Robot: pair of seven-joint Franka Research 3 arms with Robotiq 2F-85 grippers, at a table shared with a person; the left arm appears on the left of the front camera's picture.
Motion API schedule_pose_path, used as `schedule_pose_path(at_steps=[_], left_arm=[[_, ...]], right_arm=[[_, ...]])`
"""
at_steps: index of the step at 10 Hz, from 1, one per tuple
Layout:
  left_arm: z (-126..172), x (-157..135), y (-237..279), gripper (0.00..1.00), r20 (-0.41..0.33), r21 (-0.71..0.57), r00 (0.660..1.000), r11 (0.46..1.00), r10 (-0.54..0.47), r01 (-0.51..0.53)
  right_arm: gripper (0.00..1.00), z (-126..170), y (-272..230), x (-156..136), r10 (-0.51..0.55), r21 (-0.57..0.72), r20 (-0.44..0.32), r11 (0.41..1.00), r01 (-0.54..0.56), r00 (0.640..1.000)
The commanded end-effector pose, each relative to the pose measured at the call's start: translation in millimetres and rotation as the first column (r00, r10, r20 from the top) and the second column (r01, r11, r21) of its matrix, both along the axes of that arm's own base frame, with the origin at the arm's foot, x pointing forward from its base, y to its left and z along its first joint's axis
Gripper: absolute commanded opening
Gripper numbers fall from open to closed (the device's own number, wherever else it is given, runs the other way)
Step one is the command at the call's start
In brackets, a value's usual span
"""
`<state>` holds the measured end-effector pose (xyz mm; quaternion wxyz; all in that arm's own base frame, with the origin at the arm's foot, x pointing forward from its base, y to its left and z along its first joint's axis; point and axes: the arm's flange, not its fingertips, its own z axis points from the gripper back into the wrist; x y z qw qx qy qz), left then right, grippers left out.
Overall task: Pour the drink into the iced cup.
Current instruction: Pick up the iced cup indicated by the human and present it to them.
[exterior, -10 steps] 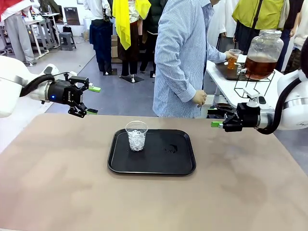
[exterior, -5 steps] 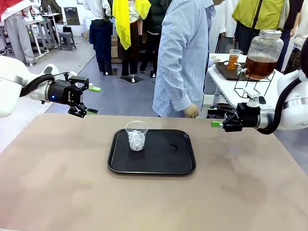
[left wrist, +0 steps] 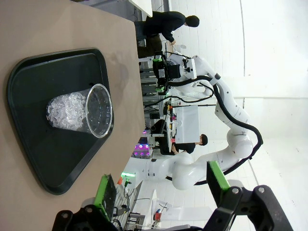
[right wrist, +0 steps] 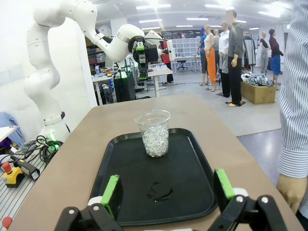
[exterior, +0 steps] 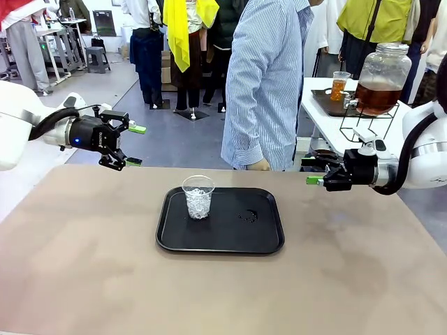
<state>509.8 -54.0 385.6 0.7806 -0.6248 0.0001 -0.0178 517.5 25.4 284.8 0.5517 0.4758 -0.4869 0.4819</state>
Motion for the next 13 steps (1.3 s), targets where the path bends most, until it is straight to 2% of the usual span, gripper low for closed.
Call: schedule_pose_path(at_steps=[1, 13], left_arm=[[1.0, -5.4, 0.4, 1.0, 0.017, 0.001, 1.0, 1.0, 0.004, -0.004], [1.0, -5.4, 0.4, 1.0, 0.017, 0.001, 1.0, 1.0, 0.004, -0.004]], right_arm=[[1.0, 3.9, 2.1, 1.9, 0.007, -0.002, -0.003, 1.0, -0.007, 1.0], [1.0, 3.9, 2.1, 1.9, 0.007, -0.002, -0.003, 1.0, -0.007, 1.0]])
